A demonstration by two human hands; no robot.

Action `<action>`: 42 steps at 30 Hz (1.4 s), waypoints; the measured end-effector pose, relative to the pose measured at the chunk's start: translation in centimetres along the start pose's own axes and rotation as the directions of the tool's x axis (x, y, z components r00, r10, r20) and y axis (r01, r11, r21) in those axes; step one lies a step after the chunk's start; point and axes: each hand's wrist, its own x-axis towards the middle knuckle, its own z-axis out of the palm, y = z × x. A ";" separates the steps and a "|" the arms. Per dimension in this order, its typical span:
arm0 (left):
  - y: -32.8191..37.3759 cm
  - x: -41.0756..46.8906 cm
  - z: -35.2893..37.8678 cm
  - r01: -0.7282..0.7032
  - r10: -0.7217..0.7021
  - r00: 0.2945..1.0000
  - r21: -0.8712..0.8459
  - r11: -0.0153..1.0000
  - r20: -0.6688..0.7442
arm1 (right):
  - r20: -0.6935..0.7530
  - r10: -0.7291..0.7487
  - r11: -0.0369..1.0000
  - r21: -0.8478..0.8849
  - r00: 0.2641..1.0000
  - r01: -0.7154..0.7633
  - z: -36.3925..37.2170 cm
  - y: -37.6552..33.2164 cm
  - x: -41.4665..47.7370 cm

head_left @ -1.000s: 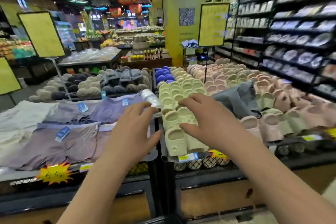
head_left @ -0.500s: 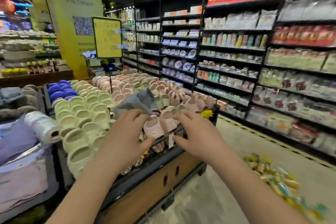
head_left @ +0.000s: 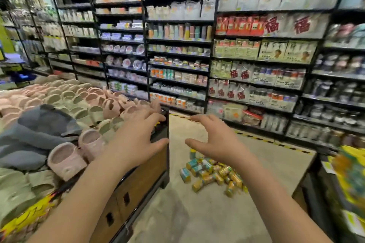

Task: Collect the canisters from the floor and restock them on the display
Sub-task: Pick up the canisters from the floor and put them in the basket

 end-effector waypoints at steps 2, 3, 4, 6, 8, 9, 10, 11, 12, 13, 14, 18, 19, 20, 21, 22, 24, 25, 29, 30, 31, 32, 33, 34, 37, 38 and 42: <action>0.6 1.9 1.9 -0.026 0.027 0.999 -0.038 0.999 0.044 | 0.009 0.077 0.990 0.115 0.997 -0.078 -0.9 2.9 0.6; 0.7 2.9 2.7 -0.032 0.034 0.998 -0.040 0.999 0.062 | -0.005 0.097 0.989 0.114 0.995 -0.095 -1.3 4.2 1.2; 0.7 4.0 3.4 -0.042 0.045 0.997 -0.038 0.998 0.070 | -0.028 0.107 0.990 0.090 0.994 -0.104 -1.7 5.6 1.8; 0.8 6.5 5.0 -0.070 0.073 0.995 -0.046 0.996 0.072 | -0.081 0.112 0.993 0.034 0.990 -0.110 -1.9 7.9 3.0; 0.8 9.0 7.0 -0.092 0.098 0.991 -0.062 0.994 0.089 | -0.103 0.110 0.994 -0.016 0.989 -0.113 -1.4 10.3 3.8; 0.8 10.3 8.2 -0.099 0.106 0.989 -0.070 0.993 0.105 | -0.102 0.121 0.992 -0.032 0.987 -0.125 -0.8 11.4 4.1; 0.7 11.4 9.4 -0.103 0.113 0.986 -0.081 0.991 0.123 | -0.101 0.141 0.989 -0.037 0.985 -0.145 -0.3 12.6 4.4; 0.4 12.5 10.8 -0.108 0.121 0.983 -0.097 0.989 0.140 | -0.102 0.159 0.986 -0.034 0.982 -0.163 0.4 13.8 4.7; 0.0 13.7 12.2 -0.113 0.130 0.979 -0.113 0.987 0.157 | -0.109 0.171 0.984 -0.030 0.979 -0.175 1.0 15.0 5.2; -0.6 15.0 13.5 -0.118 0.140 0.975 -0.129 0.985 0.174 | -0.116 0.179 0.983 -0.028 0.977 -0.184 1.6 16.2 5.8; -1.2 16.5 14.9 -0.123 0.149 0.971 -0.144 0.982 0.187 | -0.120 0.183 0.982 -0.030 0.976 -0.188 2.3 17.4 6.7; -4.1 22.7 20.8 -0.134 0.175 0.958 -0.187 0.973 0.228 | -0.102 0.204 0.974 -0.083 0.974 -0.212 4.9 22.3 11.7; -4.9 24.3 22.3 -0.134 0.184 0.952 -0.207 0.969 0.244 | -0.090 0.226 0.968 -0.094 0.970 -0.234 5.5 23.3 13.2; -5.7 25.9 23.8 -0.136 0.194 0.946 -0.228 0.964 0.260 | -0.079 0.243 0.963 -0.102 0.967 -0.251 6.1 24.4 14.7; -6.4 27.5 25.2 -0.139 0.205 0.940 -0.243 0.960 0.272 | -0.067 0.254 0.959 -0.114 0.965 -0.260 6.7 25.5 16.3; -7.2 29.0 26.6 -0.143 0.215 0.934 -0.254 0.956 0.285 | -0.055 0.266 0.955 -0.123 0.962 -0.271 7.1 26.6 17.8; -8.5 31.8 29.1 -0.148 0.235 0.917 -0.272 0.951 0.321 | -0.027 0.314 0.938 -0.144 0.949 -0.314 7.9 28.4 20.4; -9.0 33.2 30.4 -0.152 0.246 0.908 -0.282 0.947 0.338 | -0.019 0.339 0.928 -0.157 0.941 -0.337 8.2 29.3 21.4; -10.3 37.3 34.7 -0.153 0.275 0.879 -0.317 0.936 0.389 | -0.002 0.403 0.894 -0.211 0.915 -0.394 9.6 32.6 24.0; -10.6 38.4 36.0 -0.146 0.280 0.872 -0.333 0.931 0.402 | 0.008 0.424 0.884 -0.219 0.905 -0.412 10.2 33.7 24.7; -10.8 39.2 37.0 -0.141 0.286 0.865 -0.349 0.927 0.411 | 0.020 0.443 0.877 -0.215 0.896 -0.429 10.6 34.6 25.2; -10.9 40.1 38.1 -0.138 0.293 0.859 -0.362 0.922 0.420 | 0.031 0.456 0.875 -0.200 0.889 -0.441 11.1 35.6 25.8; -11.0 41.0 39.1 -0.136 0.300 0.852 -0.372 0.918 0.429 | 0.042 0.467 0.872 -0.184 0.883 -0.453 11.5 36.6 26.2; -11.0 41.8 40.1 -0.137 0.307 0.846 -0.380 0.915 0.436 | 0.050 0.476 0.870 -0.172 0.878 -0.462 11.9 37.7 26.7; -10.9 43.8 43.2 -0.125 0.312 0.830 -0.393 0.911 0.461 | 0.054 0.492 0.867 -0.120 0.869 -0.484 13.4 40.8 27.8; -10.9 44.4 44.3 -0.120 0.311 0.829 -0.395 0.911 0.465 | 0.046 0.490 0.869 -0.100 0.870 -0.484 13.9 41.9 28.2; -10.3 46.8 49.0 -0.095 0.302 0.822 -0.407 0.909 0.483 | 0.042 0.480 0.877 -0.035 0.876 -0.479 15.8 46.8 29.8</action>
